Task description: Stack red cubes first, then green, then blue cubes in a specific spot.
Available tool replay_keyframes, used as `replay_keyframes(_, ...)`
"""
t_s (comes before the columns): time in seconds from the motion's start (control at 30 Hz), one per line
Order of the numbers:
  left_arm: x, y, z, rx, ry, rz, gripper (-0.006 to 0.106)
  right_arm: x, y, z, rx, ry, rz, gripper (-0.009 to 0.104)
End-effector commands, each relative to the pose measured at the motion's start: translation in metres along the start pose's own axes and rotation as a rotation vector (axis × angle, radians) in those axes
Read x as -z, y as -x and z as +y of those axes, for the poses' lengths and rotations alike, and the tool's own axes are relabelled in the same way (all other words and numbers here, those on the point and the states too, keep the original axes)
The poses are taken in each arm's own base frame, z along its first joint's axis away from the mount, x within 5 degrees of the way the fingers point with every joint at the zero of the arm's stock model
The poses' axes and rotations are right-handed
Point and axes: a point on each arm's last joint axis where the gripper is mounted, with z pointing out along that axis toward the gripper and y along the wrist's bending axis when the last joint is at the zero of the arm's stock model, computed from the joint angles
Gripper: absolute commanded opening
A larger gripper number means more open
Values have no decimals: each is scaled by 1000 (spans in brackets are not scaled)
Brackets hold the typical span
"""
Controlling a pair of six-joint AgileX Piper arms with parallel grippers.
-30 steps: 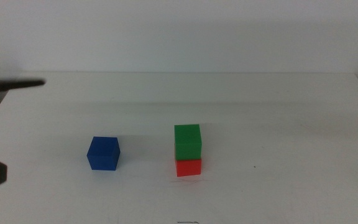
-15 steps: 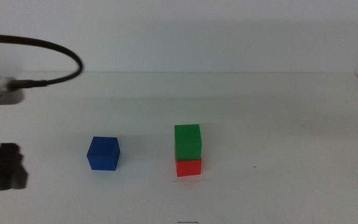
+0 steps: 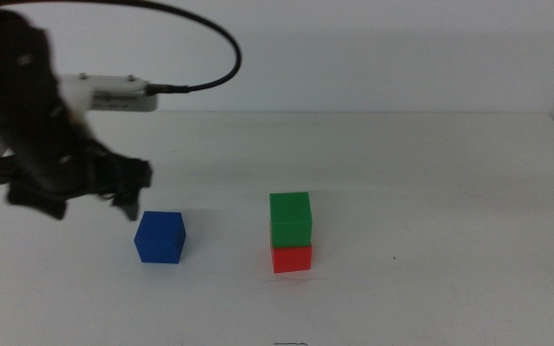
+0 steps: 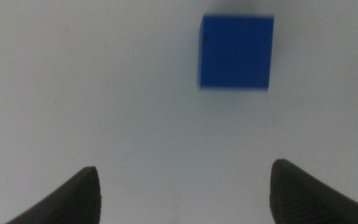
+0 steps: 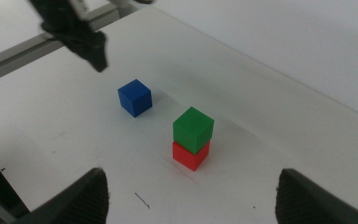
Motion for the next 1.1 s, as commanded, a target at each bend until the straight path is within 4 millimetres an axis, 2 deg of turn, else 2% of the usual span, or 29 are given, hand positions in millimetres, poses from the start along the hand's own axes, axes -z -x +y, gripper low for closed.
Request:
replay_keyframes(0.0, 6, 20, -9, 22, -39, -52, 92, 6, 12, -1, 11, -25, -90, 80)
replay_keyframes(0.27, -30, 53, -20, 11, -47, 7, 92, 6, 12, -1, 11, -25, -90, 80)
replay_keyframes(0.67, -86, 62, -33, -46, -72, 87, 92, 6, 12, -1, 11, -25, -90, 80)
replay_keyframes(0.8, -98, 63, -36, -54, -75, 94, 92, 6, 12, -1, 11, -25, -90, 80)
replay_keyframes(0.97, -103, 64, -37, -58, -78, 88, 92, 6, 12, -1, 11, -25, -90, 80)
replay_keyframes(1.07, -103, 64, -37, -58, -78, 87, 85, 6, 12, -1, 11, -25, -90, 80)
